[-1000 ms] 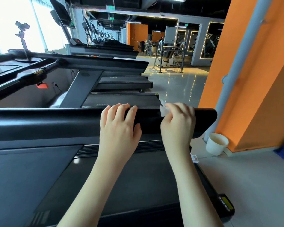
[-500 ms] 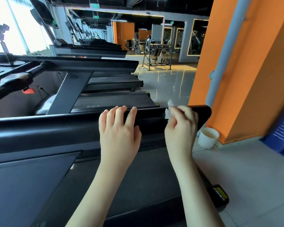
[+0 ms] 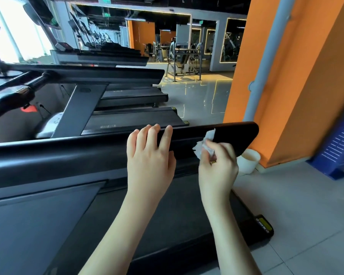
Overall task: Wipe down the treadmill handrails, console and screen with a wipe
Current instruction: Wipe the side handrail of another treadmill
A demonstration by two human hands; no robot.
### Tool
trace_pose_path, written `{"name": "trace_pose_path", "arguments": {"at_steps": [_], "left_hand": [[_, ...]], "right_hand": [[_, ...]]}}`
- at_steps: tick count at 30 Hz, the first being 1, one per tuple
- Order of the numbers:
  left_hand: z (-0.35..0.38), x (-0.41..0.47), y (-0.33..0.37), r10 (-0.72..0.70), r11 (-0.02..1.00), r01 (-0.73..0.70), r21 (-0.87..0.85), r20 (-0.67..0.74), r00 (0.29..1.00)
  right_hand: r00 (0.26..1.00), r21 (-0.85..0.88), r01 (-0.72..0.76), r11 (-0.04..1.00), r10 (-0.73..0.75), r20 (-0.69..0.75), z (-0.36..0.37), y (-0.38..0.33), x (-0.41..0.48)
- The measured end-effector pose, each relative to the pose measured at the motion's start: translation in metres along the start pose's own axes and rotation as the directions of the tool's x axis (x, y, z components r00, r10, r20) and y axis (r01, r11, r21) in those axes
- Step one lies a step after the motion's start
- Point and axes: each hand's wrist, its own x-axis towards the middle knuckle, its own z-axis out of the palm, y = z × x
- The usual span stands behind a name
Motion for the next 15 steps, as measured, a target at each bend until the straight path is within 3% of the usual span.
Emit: {"name": "trace_pose_path", "arguments": {"at_steps": [7, 11, 15], "left_hand": [[-0.003, 0.000, -0.001, 0.004, 1.000, -0.004, -0.005, 0.024, 1.000], [-0.003, 0.000, 0.002, -0.010, 1.000, 0.010, 0.006, 0.027, 1.000], [-0.005, -0.001, 0.004, -0.030, 0.999, 0.030, 0.012, 0.036, 0.999]], "right_hand": [[0.985, 0.107, -0.149, 0.983, 0.158, -0.072, 0.000, 0.017, -0.006], [0.998, 0.135, -0.067, 0.989, 0.069, -0.013, 0.002, 0.010, -0.023], [0.996, 0.149, -0.012, 0.989, 0.026, -0.088, 0.000, 0.020, -0.001]]}}
